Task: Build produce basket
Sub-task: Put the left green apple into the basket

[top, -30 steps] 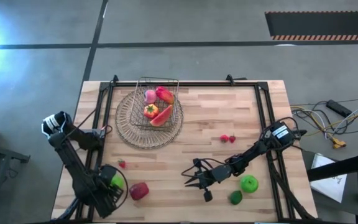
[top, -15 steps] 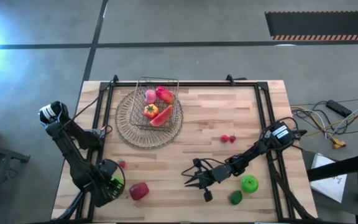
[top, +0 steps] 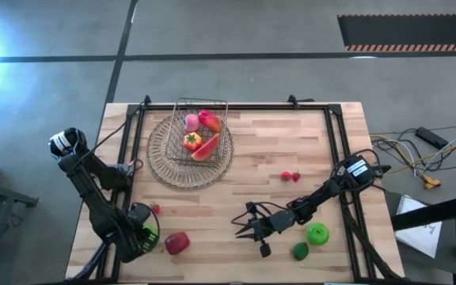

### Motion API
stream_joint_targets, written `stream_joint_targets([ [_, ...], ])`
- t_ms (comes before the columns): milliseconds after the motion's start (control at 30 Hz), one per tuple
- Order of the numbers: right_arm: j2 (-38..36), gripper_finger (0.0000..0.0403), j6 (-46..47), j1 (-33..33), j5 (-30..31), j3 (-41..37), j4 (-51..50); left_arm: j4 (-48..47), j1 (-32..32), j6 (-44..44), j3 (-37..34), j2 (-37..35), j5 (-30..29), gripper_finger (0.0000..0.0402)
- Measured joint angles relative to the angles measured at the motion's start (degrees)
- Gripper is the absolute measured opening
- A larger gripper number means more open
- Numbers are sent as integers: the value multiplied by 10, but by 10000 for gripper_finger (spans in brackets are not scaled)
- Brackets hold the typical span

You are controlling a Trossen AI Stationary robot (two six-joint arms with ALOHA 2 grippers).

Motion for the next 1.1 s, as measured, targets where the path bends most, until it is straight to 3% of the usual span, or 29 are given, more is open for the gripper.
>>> stream_joint_targets([
  [367,0,31,-1,0,0,0,0,0,0,10,5,-9,0,123],
  [1100,0,31,-1,0,0,0,0,26,0,16,1,-2,-1,122],
])
